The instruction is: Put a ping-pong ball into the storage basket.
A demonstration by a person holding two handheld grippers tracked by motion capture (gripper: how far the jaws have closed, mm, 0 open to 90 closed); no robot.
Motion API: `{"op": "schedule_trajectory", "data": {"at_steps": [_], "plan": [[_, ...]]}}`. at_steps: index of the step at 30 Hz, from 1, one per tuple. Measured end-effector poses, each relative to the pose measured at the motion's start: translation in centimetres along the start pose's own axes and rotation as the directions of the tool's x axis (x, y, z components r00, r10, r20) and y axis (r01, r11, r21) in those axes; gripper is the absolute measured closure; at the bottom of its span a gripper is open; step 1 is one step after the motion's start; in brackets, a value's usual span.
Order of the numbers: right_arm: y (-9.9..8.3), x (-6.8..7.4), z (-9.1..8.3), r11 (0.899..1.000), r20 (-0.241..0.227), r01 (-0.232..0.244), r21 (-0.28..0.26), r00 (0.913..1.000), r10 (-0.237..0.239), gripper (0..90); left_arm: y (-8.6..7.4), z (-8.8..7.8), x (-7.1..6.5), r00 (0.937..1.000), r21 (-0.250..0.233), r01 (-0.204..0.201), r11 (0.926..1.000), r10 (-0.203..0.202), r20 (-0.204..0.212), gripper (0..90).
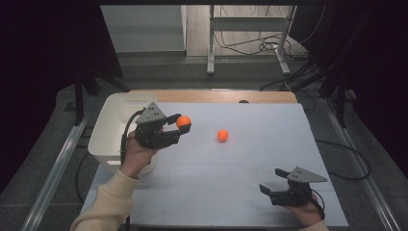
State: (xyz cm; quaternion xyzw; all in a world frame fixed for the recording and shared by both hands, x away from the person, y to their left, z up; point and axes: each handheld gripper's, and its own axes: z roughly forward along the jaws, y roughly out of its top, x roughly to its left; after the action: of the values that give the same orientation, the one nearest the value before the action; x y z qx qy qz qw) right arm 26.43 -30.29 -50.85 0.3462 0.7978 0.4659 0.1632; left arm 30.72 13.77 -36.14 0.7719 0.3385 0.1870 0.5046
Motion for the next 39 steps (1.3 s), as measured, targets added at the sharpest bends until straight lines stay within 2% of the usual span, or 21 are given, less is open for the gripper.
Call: {"op": "schedule_trajectory", "data": {"at_steps": [15, 39], "plan": [[0.0, 0.0, 0.0, 1.0, 0.001, 0.001, 0.001, 1.0, -0.001, 12.2, 0.3, -0.3, 1.1, 0.9993, -0.001, 0.012, 0.9999, -0.012, -0.035, 50.1], [0.0, 0.0, 0.0, 1.0, 0.003, 0.003, 0.002, 1.0, -0.003, 12.3, 0.4, -0.9, 2.0, 0.9974, -0.007, 0.02, 0.9998, -0.02, -0.07, 50.0]]}}
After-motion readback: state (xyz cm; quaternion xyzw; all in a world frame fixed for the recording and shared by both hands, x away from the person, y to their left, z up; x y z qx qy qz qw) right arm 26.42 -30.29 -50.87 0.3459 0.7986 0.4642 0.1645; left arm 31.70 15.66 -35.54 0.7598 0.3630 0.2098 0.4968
